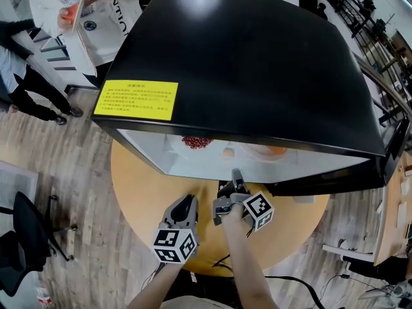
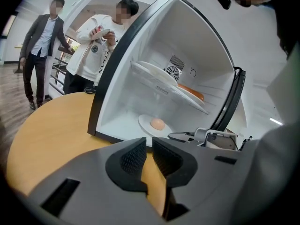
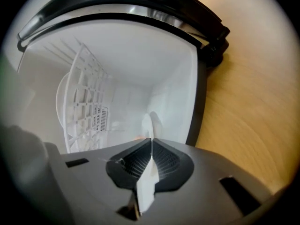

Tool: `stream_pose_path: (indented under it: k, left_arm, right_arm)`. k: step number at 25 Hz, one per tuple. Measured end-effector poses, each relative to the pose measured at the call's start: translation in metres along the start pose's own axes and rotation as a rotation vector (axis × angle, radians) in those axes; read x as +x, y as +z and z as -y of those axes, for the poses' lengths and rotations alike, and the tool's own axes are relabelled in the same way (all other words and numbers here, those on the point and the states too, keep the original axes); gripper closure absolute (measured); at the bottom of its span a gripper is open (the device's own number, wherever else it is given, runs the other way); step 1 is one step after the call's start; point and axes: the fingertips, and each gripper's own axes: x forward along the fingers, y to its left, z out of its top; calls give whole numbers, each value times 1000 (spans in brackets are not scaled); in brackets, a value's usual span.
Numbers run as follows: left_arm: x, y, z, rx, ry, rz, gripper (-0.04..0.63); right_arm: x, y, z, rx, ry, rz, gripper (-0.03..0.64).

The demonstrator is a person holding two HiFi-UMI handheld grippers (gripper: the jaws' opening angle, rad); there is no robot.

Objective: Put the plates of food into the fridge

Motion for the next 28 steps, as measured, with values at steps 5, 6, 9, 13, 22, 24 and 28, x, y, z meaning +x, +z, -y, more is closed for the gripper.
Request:
stream_pose_path:
  k: [5, 6, 9, 13, 22, 24, 28]
  left_arm:
    - [-4, 0, -8, 13, 24, 7, 558]
    - [-5, 0, -10, 13, 29, 8, 558]
    - [-7, 0, -14, 19, 42, 12, 558]
    - [-8, 3, -20, 27, 57, 21, 558]
    - [-8, 12, -22, 82, 73, 50, 558]
    - [-7, 14, -21, 91, 75, 56, 558]
    - [-6, 24, -12, 159, 65, 77, 558]
  right_arm:
    - [4, -2, -3, -140, -98, -7, 597]
    - [5, -2, -4, -197, -122, -13, 597]
    - [5, -3, -4, -400, -197, -30, 575]
    - [6, -2, -5, -609, -260, -40, 549]
    - [-5, 13, -17, -982, -253, 22, 543]
    - [-9, 11, -27, -1048, -217, 25, 545]
    - [-27, 7, -55, -1136, -121, 46, 555]
